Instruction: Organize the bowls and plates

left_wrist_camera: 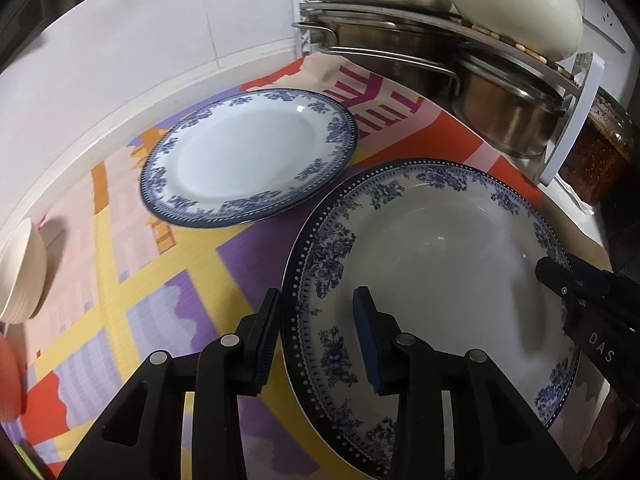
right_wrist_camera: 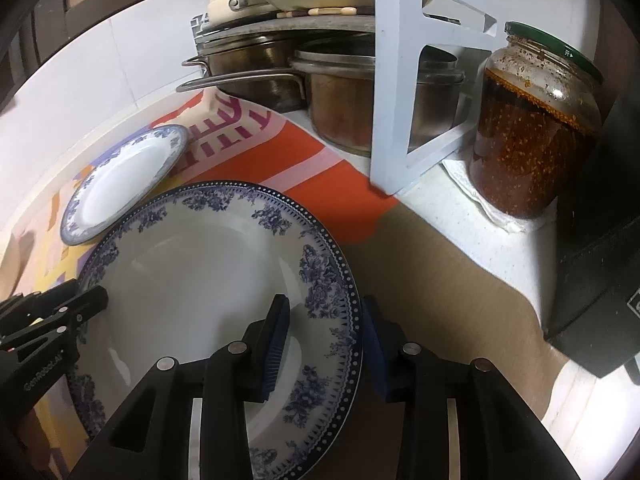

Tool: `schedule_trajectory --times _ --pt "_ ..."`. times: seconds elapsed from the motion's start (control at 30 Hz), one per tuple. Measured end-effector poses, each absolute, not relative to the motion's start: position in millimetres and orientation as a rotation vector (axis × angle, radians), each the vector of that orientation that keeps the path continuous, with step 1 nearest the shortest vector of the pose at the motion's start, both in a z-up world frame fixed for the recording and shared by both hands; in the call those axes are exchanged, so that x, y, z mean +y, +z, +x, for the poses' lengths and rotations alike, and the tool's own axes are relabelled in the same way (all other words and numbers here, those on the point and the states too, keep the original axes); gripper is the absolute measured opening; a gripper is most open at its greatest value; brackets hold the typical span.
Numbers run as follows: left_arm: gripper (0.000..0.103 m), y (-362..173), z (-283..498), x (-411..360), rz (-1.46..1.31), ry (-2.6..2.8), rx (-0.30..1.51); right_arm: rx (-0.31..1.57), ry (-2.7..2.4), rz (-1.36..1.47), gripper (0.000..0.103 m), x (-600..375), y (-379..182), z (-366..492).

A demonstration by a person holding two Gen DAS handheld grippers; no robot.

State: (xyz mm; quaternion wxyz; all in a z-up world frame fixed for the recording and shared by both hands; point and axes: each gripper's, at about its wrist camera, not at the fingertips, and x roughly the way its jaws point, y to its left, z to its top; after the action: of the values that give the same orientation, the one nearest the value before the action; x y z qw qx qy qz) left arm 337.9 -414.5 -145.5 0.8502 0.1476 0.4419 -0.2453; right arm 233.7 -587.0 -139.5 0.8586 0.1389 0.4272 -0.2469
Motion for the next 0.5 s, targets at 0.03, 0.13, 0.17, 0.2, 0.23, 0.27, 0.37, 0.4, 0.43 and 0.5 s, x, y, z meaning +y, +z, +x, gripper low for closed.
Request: schedule_trajectory --times 0.03,0.13,0.17,0.2,0.23,0.27,0.37,0.4,0.43,0.5 --pt "0.036 -144.0 337.0 -412.0 0.311 -0.514 0.927 0.898 -0.515 0.292 0.037 -584.4 -138.7 232.7" --pt "0.036 -139.0 333.5 -398.8 0.299 -0.499 0.925 0.896 -0.503 0.284 0.037 -575.7 -134.4 230.7" --pt "0.036 -137.8 332.2 -394.0 0.293 -0.495 0.926 0.897 -0.497 0.279 0.037 -571.6 -132.2 230.3" --pt "0.036 -135.7 330.4 -388.3 0.285 -0.488 0.926 0.897 -0.491 0.276 0.037 -567.1 -129.6 229.9" --pt "0.036 -133.0 328.6 -381.6 0.277 -0.48 0.924 0.896 -0.487 0.271 0.037 -564.1 -128.4 230.0" --pt "0.036 -130.7 327.2 -376.9 0.272 -0.474 0.922 0.894 -0.48 0.262 0.037 -558.6 -126.0 229.6" --pt "0.036 -120.8 321.0 -359.6 0.258 -0.451 0.907 0.888 -0.461 0.248 0.037 -544.5 -119.3 228.2" --pt "0.036 -117.6 318.8 -354.1 0.254 -0.444 0.901 0.884 -0.453 0.244 0.037 -538.9 -116.3 227.4" --pt "0.036 -114.0 316.2 -347.5 0.25 -0.435 0.895 0.881 -0.448 0.244 0.037 -535.5 -114.4 226.4" --pt "0.036 -107.8 311.9 -335.6 0.24 -0.425 0.888 0.875 -0.432 0.242 0.037 -525.0 -108.5 224.6"
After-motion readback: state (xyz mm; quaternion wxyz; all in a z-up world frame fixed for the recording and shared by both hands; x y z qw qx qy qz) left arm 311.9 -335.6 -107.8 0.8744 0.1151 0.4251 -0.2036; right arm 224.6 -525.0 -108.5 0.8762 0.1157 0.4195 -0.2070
